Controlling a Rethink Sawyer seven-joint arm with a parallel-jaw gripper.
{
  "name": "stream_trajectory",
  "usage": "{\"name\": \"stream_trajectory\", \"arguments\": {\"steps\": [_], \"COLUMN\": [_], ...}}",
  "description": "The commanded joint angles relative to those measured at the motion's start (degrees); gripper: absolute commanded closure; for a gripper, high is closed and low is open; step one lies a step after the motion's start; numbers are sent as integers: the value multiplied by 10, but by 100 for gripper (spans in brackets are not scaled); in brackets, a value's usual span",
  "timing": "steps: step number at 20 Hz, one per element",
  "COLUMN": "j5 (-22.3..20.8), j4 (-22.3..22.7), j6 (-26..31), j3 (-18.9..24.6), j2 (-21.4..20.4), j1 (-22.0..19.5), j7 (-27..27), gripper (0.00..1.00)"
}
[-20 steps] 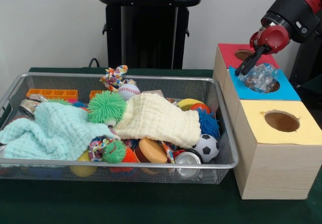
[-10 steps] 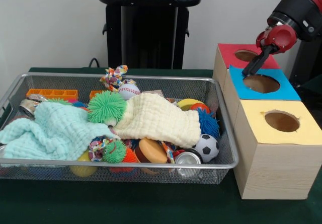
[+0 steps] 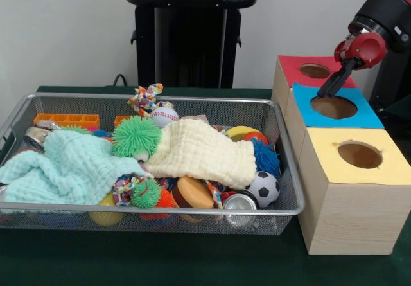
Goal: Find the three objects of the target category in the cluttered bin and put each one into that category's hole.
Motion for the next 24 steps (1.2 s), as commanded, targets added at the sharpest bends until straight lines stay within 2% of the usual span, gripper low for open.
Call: {"name": "stream_trajectory", "arguments": {"steps": [1,5,10,13,16,21,24], "j5": [26,16,-28,-12,-9,-55,-109], "j4": [-16,21,76,112,134,165,178], "j6": [-14,25,82,98,106,141,170], "j3": [85,92,83,87,87,66,51], "j2": [-9,-45,-83,-130,-156,-175,-170], "j1": [-31,-49,-76,-95,-105,-126,-144], "j7": [-108,-150,-225,-297,-336,-380,-395], "gripper": [0,0,0,0,0,0,0]}}
